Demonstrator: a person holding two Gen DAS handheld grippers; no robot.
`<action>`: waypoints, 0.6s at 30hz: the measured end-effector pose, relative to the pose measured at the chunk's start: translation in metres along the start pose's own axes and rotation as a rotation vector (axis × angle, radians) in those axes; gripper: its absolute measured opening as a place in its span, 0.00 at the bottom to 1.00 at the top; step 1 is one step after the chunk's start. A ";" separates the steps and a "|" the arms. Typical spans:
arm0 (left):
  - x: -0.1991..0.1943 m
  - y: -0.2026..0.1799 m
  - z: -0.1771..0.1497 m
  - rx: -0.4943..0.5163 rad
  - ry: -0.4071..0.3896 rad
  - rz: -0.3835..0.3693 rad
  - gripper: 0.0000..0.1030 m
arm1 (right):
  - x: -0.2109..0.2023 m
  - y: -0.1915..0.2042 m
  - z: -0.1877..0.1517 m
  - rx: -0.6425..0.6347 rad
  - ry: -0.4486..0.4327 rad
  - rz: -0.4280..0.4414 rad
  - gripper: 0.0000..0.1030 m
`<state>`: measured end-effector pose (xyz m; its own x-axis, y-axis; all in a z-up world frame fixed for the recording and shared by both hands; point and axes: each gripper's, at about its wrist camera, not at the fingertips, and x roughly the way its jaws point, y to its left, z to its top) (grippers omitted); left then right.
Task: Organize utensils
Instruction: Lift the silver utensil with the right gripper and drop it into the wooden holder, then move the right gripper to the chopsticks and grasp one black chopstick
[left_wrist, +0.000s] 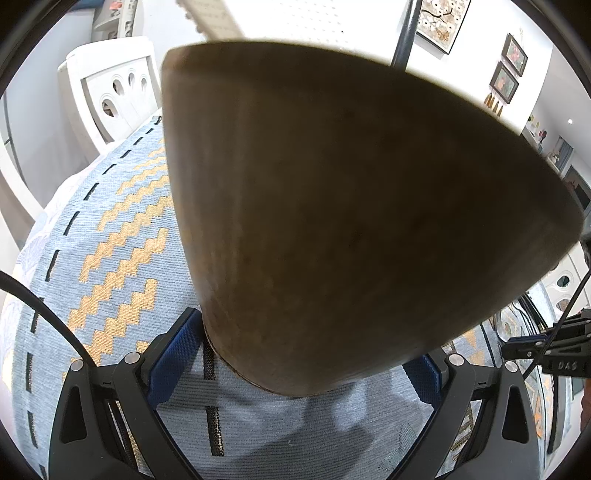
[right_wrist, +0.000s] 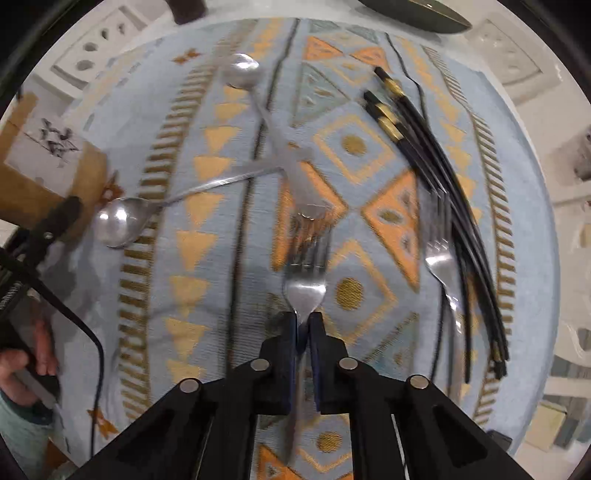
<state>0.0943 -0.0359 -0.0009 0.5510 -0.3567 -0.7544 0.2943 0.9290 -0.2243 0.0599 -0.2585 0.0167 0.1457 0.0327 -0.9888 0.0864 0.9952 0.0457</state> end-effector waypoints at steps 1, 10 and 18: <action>0.000 0.000 0.000 0.000 0.000 0.000 0.96 | -0.002 -0.003 0.000 0.023 -0.010 0.038 0.06; 0.001 0.001 0.000 0.004 0.003 0.004 0.96 | -0.079 -0.032 -0.010 0.120 -0.278 0.361 0.06; 0.001 0.001 0.002 0.004 0.004 0.004 0.96 | -0.129 -0.012 0.008 0.105 -0.464 0.435 0.02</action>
<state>0.0960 -0.0357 -0.0004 0.5493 -0.3528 -0.7575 0.2954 0.9300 -0.2189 0.0484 -0.2749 0.1446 0.5981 0.3647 -0.7137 0.0163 0.8848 0.4657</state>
